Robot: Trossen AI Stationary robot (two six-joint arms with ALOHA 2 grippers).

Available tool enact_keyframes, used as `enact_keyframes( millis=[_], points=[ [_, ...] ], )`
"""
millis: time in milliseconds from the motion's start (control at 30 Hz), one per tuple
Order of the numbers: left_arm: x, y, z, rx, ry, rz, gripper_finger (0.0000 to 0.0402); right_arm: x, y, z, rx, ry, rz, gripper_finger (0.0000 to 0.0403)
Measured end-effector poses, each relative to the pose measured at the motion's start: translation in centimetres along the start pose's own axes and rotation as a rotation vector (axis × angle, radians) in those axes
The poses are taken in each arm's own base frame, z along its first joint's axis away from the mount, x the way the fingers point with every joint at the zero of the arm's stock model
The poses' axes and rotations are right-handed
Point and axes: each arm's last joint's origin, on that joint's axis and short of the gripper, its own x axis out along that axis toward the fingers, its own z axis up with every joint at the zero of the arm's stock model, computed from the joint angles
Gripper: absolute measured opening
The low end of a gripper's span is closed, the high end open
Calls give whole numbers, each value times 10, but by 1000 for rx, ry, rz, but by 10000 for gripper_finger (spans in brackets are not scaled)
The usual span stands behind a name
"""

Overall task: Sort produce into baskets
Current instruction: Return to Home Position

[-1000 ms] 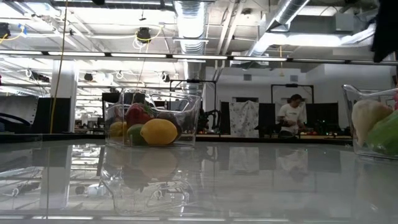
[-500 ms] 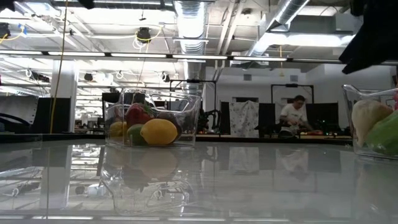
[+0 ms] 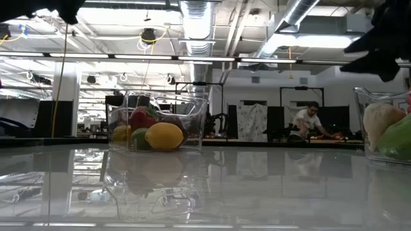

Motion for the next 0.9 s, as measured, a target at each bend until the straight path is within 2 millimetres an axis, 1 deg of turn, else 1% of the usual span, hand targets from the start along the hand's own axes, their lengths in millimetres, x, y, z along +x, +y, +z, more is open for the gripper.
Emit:
enact_keyframes(
  millis=[167, 300, 400, 467, 533, 667, 767, 833, 900],
  points=[
    [-3, -1, -11, -14, 117, 4, 247, -9, -8, 14, -69, -82, 54, 290],
    [-4, -2, -16, -19, 150, -31, 234, -15, -15, 20, -118, -149, 14, 290],
    [-5, -5, -24, -53, 171, -87, 226, -16, -18, 21, -124, -164, 16, 290],
    [-6, -6, -35, -76, 202, -98, 222, -15, -19, 17, -125, -164, 21, 290],
    [-8, -7, -46, -93, 217, -75, 219, -11, -20, 8, -136, -155, 20, 290],
    [-10, -7, -56, -127, 164, -55, 215, -2, -21, -15, -124, -155, 34, 290],
    [-11, -8, -61, -147, 179, -54, 214, 4, -20, -29, -108, -145, 87, 290],
    [-13, -9, -69, -171, 216, -62, 214, 6, -19, -33, -96, -137, 126, 290],
    [-16, -10, -81, -193, 306, -63, 214, 6, -18, -33, -88, -137, 142, 290]
  ],
)
